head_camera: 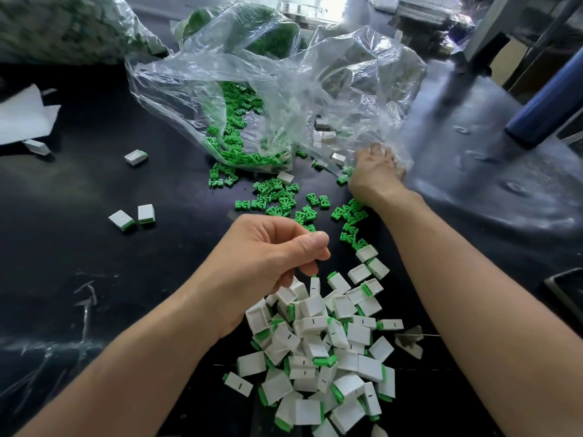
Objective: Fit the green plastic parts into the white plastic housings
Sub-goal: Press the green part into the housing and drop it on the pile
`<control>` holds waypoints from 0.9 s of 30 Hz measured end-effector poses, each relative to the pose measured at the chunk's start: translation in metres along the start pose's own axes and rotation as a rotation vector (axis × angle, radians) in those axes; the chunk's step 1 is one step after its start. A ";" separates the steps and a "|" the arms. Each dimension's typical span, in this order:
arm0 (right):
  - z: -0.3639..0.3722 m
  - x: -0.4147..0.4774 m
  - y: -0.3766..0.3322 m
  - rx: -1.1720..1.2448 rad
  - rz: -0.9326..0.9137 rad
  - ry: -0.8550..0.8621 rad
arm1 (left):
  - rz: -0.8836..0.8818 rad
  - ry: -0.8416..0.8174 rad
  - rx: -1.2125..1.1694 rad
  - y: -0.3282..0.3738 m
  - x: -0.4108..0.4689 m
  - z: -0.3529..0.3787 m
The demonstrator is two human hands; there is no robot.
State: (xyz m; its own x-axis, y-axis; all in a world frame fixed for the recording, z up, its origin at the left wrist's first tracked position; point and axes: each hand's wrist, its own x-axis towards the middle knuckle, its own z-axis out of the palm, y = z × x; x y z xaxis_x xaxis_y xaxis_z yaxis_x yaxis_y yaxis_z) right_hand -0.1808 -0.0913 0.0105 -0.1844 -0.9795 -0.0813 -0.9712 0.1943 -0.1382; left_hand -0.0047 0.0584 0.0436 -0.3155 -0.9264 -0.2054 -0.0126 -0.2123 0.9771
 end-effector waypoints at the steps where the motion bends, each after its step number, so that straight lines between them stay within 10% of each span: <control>1: -0.002 0.004 0.001 -0.002 0.010 -0.038 | 0.000 0.000 -0.001 0.000 0.000 0.000; 27: 0.012 -0.065 0.037 0.424 -0.476 0.218 | 0.013 0.004 0.038 -0.001 -0.001 0.000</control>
State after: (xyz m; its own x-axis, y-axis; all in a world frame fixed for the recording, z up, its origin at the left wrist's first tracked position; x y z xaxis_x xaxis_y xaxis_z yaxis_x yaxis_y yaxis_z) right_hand -0.2026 -0.0203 -0.0017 0.1793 -0.9432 0.2796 -0.8189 -0.3006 -0.4889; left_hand -0.0044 0.0591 0.0431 -0.3118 -0.9303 -0.1931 -0.0449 -0.1886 0.9810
